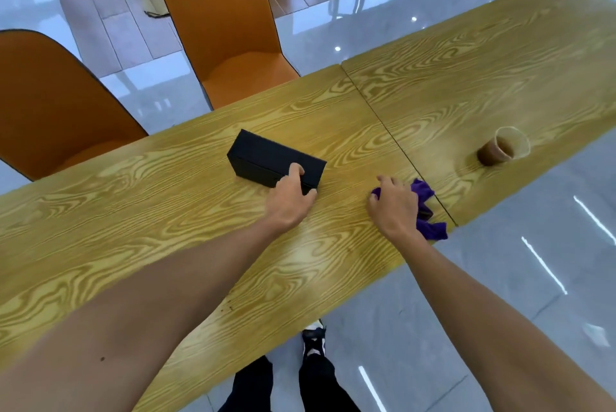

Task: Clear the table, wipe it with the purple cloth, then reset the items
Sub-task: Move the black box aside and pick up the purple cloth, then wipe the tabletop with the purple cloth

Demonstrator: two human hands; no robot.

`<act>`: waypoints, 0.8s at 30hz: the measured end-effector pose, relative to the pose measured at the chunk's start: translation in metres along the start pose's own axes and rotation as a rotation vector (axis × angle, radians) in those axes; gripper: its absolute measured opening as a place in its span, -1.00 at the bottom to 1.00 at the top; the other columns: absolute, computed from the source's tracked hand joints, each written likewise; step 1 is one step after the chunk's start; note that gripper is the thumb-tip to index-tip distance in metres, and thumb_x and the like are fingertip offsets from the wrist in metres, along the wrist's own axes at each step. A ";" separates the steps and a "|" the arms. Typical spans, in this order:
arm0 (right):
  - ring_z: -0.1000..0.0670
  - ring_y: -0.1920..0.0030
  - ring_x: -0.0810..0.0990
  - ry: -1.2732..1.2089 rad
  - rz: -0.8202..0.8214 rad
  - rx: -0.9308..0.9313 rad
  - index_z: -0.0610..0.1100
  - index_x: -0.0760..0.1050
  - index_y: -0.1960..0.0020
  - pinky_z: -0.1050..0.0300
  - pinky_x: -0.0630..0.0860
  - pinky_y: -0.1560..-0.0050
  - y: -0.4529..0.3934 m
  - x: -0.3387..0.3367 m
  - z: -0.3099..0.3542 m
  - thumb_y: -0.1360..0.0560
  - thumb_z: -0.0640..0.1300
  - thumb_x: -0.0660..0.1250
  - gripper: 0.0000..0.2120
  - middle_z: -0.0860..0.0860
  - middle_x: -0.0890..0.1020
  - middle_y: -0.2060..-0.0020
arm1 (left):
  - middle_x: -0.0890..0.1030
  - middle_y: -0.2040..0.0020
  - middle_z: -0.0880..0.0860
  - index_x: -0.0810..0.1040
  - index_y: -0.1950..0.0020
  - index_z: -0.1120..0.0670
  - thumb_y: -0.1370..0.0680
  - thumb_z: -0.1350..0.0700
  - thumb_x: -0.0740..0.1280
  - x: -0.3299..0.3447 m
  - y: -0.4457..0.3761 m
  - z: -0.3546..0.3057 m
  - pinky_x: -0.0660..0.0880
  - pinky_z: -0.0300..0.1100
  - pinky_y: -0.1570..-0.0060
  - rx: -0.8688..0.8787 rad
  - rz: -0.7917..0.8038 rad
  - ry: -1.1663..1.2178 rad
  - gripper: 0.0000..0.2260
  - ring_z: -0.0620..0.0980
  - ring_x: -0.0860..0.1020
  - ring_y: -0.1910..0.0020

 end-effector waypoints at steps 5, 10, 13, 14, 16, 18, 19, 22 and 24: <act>-0.30 -0.35 0.44 0.076 0.242 0.251 -0.21 0.27 -0.45 -0.24 0.41 -0.30 0.006 0.005 -0.051 -0.51 -0.04 0.41 -0.40 -0.23 0.47 -0.34 | 0.64 0.17 -0.02 0.41 -0.14 -0.02 -0.55 -0.11 0.31 0.041 0.006 -0.034 0.60 0.04 0.13 0.062 0.091 -0.129 -0.75 0.04 0.62 0.18; -0.22 -0.01 0.60 -0.004 0.254 0.187 -0.20 0.51 0.02 -0.06 0.52 0.09 0.015 0.015 -0.085 -0.50 -0.27 0.28 -0.92 -0.13 0.64 0.05 | 0.65 0.13 -0.02 0.56 -0.07 -0.01 -0.54 -0.09 0.38 0.069 0.012 -0.056 0.61 -0.03 0.11 0.112 0.390 0.045 -0.79 -0.07 0.63 0.15; -0.22 -0.13 0.51 0.013 0.200 0.098 -0.19 0.51 -0.06 -0.11 0.49 -0.06 0.020 0.022 -0.098 -0.52 -0.24 0.31 -0.87 -0.12 0.51 -0.07 | 0.65 0.06 0.02 0.58 -0.08 0.03 -0.55 -0.04 0.40 0.076 0.019 -0.065 0.60 -0.08 0.12 0.114 0.434 0.097 -0.80 -0.05 0.62 0.11; -0.22 -0.17 0.49 -0.015 0.204 0.089 -0.18 0.45 -0.17 -0.15 0.50 -0.10 0.021 0.025 -0.100 -0.51 -0.21 0.36 -0.75 -0.12 0.47 -0.14 | 0.65 0.05 0.02 0.58 -0.08 0.03 -0.55 -0.04 0.40 0.077 0.021 -0.066 0.62 -0.06 0.09 0.106 0.440 0.103 -0.81 -0.04 0.63 0.08; -0.21 -0.17 0.54 -0.098 0.258 0.120 -0.14 0.29 -0.35 -0.20 0.54 -0.10 0.020 0.033 -0.107 -0.50 -0.16 0.42 -0.50 -0.12 0.43 -0.22 | 0.64 0.03 0.02 0.58 -0.07 0.02 -0.56 -0.04 0.39 0.078 0.026 -0.067 0.63 -0.04 0.05 0.095 0.458 0.107 -0.82 -0.03 0.63 0.06; -0.22 -0.09 0.59 -0.081 0.308 0.155 -0.15 0.32 -0.29 -0.18 0.56 -0.07 0.016 0.041 -0.112 -0.53 -0.13 0.39 -0.60 -0.13 0.50 -0.15 | 0.64 0.03 0.02 0.58 -0.07 0.03 -0.56 -0.03 0.39 0.078 0.031 -0.064 0.63 -0.04 0.03 0.091 0.459 0.118 -0.83 -0.02 0.64 0.05; -0.22 -0.05 0.60 -0.046 0.315 0.146 -0.17 0.39 -0.17 -0.14 0.55 -0.05 0.016 0.044 -0.114 -0.54 -0.14 0.35 -0.74 -0.14 0.56 -0.10 | 0.64 0.03 0.02 0.58 -0.09 0.02 -0.56 -0.04 0.39 0.078 0.034 -0.061 0.63 -0.05 0.03 0.089 0.453 0.124 -0.82 -0.03 0.63 0.05; -0.16 0.19 0.57 -0.124 0.242 0.084 -0.16 0.43 0.19 0.00 0.46 0.19 0.025 0.037 -0.106 -0.52 -0.11 0.29 -0.85 -0.10 0.61 0.20 | 0.63 -0.02 -0.01 0.53 -0.23 -0.02 -0.55 -0.05 0.41 0.074 0.039 -0.054 0.59 -0.10 -0.01 0.066 0.425 0.136 -0.71 -0.06 0.61 0.01; -0.10 0.33 0.53 -0.259 0.150 0.021 -0.17 0.45 0.26 0.05 0.34 0.32 0.034 0.011 -0.093 -0.50 -0.05 0.28 -0.77 -0.06 0.57 0.36 | 0.60 -0.16 0.02 0.44 -0.37 -0.03 -0.53 -0.02 0.44 0.069 0.042 -0.053 0.56 -0.12 -0.08 0.081 0.394 0.115 -0.56 -0.06 0.58 -0.09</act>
Point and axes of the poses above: each hand's wrist, its own y-axis away from the middle knuckle, its own x-axis out of the palm, z = x × y, the point moved 2 cm from there along -y, towards the middle knuckle
